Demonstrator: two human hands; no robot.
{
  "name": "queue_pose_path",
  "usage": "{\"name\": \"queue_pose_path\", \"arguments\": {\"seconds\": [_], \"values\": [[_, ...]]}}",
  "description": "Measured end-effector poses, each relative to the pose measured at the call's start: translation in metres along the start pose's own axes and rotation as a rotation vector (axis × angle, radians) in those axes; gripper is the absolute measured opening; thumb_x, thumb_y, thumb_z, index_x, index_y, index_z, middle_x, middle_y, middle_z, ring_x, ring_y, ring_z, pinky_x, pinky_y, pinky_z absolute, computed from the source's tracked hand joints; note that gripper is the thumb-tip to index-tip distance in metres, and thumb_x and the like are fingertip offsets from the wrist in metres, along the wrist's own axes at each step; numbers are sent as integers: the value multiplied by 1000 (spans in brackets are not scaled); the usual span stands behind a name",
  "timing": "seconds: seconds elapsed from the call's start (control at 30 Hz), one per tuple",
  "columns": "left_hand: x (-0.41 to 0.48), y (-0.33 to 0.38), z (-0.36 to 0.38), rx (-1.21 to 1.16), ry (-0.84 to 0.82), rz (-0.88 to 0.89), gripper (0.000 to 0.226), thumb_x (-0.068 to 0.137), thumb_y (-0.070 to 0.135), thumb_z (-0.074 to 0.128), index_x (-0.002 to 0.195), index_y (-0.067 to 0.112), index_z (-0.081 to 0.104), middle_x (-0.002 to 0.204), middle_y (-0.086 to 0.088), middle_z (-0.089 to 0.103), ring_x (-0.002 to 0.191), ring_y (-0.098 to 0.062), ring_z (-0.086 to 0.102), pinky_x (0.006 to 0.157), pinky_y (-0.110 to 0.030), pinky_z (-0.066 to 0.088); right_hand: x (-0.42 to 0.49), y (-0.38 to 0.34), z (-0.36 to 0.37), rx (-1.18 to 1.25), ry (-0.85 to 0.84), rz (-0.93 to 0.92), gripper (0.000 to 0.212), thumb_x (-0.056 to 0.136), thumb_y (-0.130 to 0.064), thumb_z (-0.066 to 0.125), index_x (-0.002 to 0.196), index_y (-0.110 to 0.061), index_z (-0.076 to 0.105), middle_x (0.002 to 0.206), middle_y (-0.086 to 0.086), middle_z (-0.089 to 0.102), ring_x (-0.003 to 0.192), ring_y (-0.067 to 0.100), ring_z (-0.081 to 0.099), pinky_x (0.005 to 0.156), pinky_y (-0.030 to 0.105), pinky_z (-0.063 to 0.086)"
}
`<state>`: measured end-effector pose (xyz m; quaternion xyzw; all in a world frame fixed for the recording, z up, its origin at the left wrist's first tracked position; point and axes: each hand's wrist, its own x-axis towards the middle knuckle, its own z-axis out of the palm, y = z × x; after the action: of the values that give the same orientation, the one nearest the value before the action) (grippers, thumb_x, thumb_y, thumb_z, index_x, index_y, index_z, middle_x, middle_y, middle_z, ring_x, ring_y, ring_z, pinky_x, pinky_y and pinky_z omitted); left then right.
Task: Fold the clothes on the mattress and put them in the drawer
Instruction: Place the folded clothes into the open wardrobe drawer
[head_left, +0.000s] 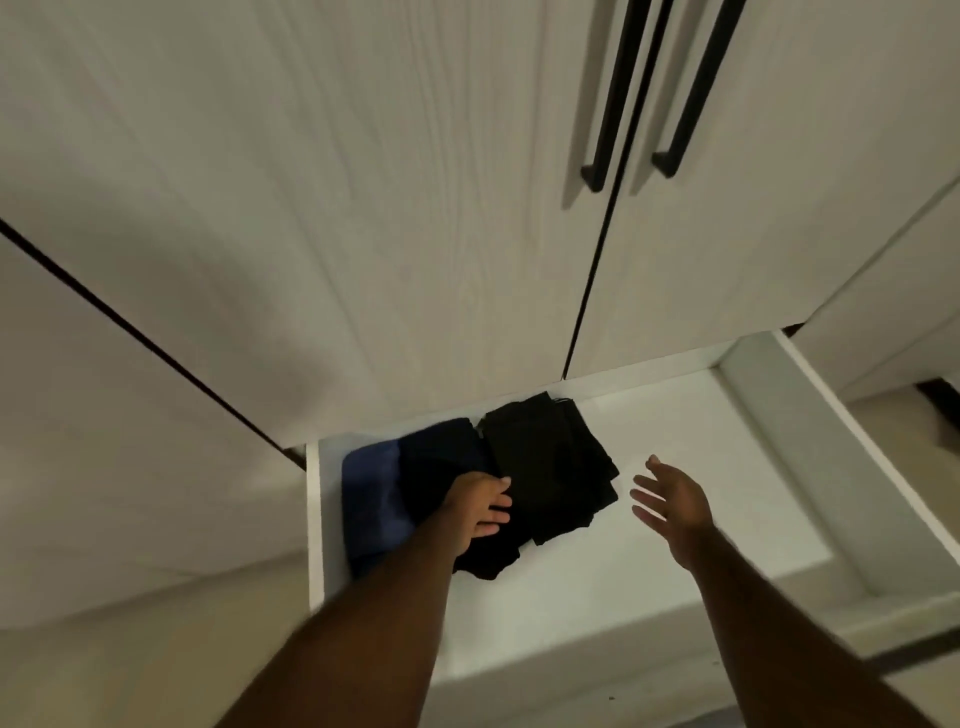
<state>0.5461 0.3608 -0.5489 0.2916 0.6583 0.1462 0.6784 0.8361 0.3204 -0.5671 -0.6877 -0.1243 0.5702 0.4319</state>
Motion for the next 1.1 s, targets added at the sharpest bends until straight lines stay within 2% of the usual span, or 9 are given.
{"name": "queue_pose_path", "arguments": {"seconds": [0.1, 0.23, 0.37, 0.43, 0.6, 0.77, 0.93, 1.1], "values": [[-29, 5, -22, 37, -63, 55, 32, 100, 34, 61, 124, 13, 60, 116, -7, 71, 102, -25, 69, 91, -40, 55, -57, -2, 7, 185, -26, -32, 37, 98, -41, 65, 125, -16, 65, 125, 15, 69, 114, 33, 69, 99, 47, 54], [-63, 10, -47, 87, -113, 129, 39, 100, 36, 59, 130, 12, 60, 114, -7, 71, 101, -26, 69, 82, -38, 55, -128, 8, 24, 286, -15, -72, 45, 99, -45, 61, 131, -14, 62, 125, 13, 71, 112, 32, 71, 103, 49, 52], [-97, 12, -50, 138, -190, 165, 40, 100, 37, 58, 131, 13, 61, 116, -7, 71, 102, -26, 69, 80, -37, 54, -190, 23, 27, 360, 16, -106, 47, 100, -50, 57, 131, -15, 63, 125, 12, 72, 111, 32, 71, 103, 49, 52], [-114, 9, -47, 172, -242, 180, 40, 100, 38, 58, 131, 12, 61, 118, -8, 70, 103, -26, 69, 82, -37, 54, -217, 29, 24, 385, 42, -132, 49, 100, -52, 56, 130, -14, 63, 123, 12, 72, 111, 33, 71, 102, 49, 52], [-144, -3, -27, 270, -377, 190, 42, 99, 40, 59, 131, 13, 60, 124, -9, 67, 107, -27, 67, 99, -44, 52, -268, 45, 2, 458, 88, -187, 51, 101, -53, 52, 132, -13, 62, 126, 13, 71, 114, 34, 70, 105, 50, 50], [-167, -23, 2, 376, -432, 185, 36, 98, 42, 61, 123, 17, 63, 117, -5, 70, 105, -25, 69, 94, -42, 53, -298, 67, -33, 527, 135, -205, 53, 102, -53, 49, 133, -12, 61, 126, 14, 71, 116, 35, 68, 103, 48, 50], [-186, -50, 32, 510, -452, 157, 32, 98, 41, 61, 120, 19, 65, 115, -6, 70, 107, -26, 66, 101, -47, 50, -321, 97, -75, 608, 188, -205, 54, 102, -53, 48, 134, -11, 62, 129, 16, 69, 119, 36, 66, 109, 52, 46], [-207, -87, 72, 619, -507, 111, 29, 98, 38, 59, 117, 17, 66, 112, -6, 69, 107, -28, 66, 101, -44, 47, -353, 143, -111, 723, 284, -176, 56, 102, -56, 47, 136, -13, 59, 132, 15, 67, 122, 34, 64, 100, 45, 49]]}}
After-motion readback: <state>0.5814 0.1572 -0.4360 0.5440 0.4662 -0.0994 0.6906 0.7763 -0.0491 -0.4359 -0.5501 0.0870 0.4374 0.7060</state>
